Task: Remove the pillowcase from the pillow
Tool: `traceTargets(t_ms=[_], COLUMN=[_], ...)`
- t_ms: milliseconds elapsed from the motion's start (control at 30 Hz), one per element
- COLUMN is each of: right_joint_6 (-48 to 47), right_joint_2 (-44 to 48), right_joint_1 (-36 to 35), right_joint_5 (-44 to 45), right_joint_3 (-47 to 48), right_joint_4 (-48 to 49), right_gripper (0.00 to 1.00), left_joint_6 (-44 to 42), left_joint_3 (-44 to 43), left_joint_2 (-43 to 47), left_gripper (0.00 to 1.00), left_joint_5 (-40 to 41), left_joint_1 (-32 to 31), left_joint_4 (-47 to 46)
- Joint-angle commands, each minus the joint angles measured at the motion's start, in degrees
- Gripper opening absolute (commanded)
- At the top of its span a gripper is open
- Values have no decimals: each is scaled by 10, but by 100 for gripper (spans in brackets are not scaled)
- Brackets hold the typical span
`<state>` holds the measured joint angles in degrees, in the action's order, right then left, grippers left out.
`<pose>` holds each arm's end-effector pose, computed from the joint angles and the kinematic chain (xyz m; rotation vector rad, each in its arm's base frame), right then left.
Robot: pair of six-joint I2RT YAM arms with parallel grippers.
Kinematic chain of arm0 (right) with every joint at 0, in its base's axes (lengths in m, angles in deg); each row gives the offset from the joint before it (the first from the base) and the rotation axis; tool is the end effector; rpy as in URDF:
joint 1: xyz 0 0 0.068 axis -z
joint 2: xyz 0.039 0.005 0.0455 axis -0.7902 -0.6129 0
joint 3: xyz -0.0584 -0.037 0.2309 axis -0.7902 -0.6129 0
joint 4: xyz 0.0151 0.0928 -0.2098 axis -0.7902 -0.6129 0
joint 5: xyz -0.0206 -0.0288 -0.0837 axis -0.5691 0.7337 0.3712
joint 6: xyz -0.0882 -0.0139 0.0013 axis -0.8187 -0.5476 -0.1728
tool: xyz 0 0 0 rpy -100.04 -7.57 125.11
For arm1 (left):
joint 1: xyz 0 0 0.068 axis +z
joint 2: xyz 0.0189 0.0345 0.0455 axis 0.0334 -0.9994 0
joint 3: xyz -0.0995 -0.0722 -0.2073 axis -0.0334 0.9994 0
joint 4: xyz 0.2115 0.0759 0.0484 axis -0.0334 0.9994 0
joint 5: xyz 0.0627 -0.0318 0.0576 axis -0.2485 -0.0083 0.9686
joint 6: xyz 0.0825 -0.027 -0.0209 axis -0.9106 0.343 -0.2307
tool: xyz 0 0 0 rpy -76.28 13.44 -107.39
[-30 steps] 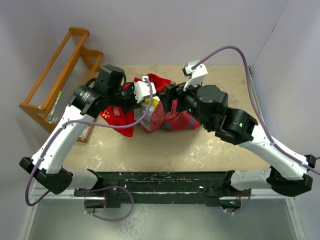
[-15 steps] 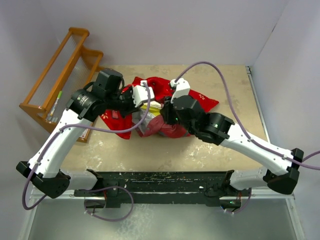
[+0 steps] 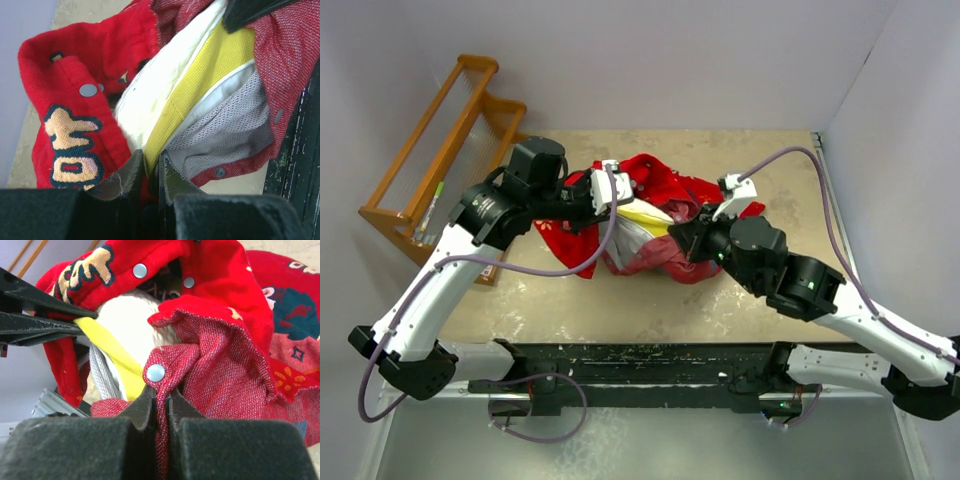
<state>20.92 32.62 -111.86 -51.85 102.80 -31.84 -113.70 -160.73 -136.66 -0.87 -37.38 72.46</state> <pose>0.1459 0.1765 0.3883 -0.0065 1.7679 0.8197 0.1853 -0.1700 0.3832 1.3768 1.6482 -0.4639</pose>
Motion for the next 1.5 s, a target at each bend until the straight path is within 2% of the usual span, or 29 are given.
traceTargets(t_ms=[0, 367, 433, 567, 600, 633, 700, 733, 833, 967, 1033, 1133, 1267, 1400, 1467], right_joint_6=[25, 31, 31, 38, 38, 36, 26, 21, 0, -22, -33, -44, -51, -58, -61], right_joint_2=[81, 139, 138, 123, 116, 109, 86, 73, 27, -6, -10, -5, 13, 30, 35], right_joint_1=[9, 9, 9, 9, 9, 9, 9, 11, 36, 67, 78, 88, 93, 95, 96], right_joint_5=[54, 8, 1, 11, 17, 23, 39, 48, 49, 36, 30, 23, 16, 27, 30], right_joint_3=[-32, -82, -86, -85, -81, -75, -55, -40, 10, 61, 80, 91, 87, 87, 90], right_joint_4=[-27, -17, -11, 2, 6, 10, 20, 24, 35, 50, 51, 45, 41, 35, 35], right_gripper=[4, 14, 0, 0, 0, 0, 0, 0, 0, 0, 0, 0, 0, 0, 0], left_joint_6=[-4, -7, -7, -8, -8, -9, -5, -3, 3, -27, -39, -53, -72, -85, -84], left_joint_3=[-9, 3, 2, -12, -20, -29, -35, -28, 33, 146, 193, 240, 255, 284, 304], left_joint_2=[3, 0, 1, 1, 1, 2, 9, 16, 39, 64, 86, 113, 117, 130, 142], left_gripper=[0, 0, 0, 0, 2, 9, 34, 40, 45, 45, 43, 31, 12, 2, 0], left_joint_5=[109, 165, 159, 81, 48, 12, -66, -93, -98, -7, 40, 88, 66, 40, 24], left_joint_1=[21, 21, 21, 20, 20, 20, 19, 13, -6, -7, -5, 30, 146, 187, 190], left_joint_4=[-27, -49, -48, -8, 11, 32, 68, 77, 73, 54, 31, -24, -78, -86, -79])
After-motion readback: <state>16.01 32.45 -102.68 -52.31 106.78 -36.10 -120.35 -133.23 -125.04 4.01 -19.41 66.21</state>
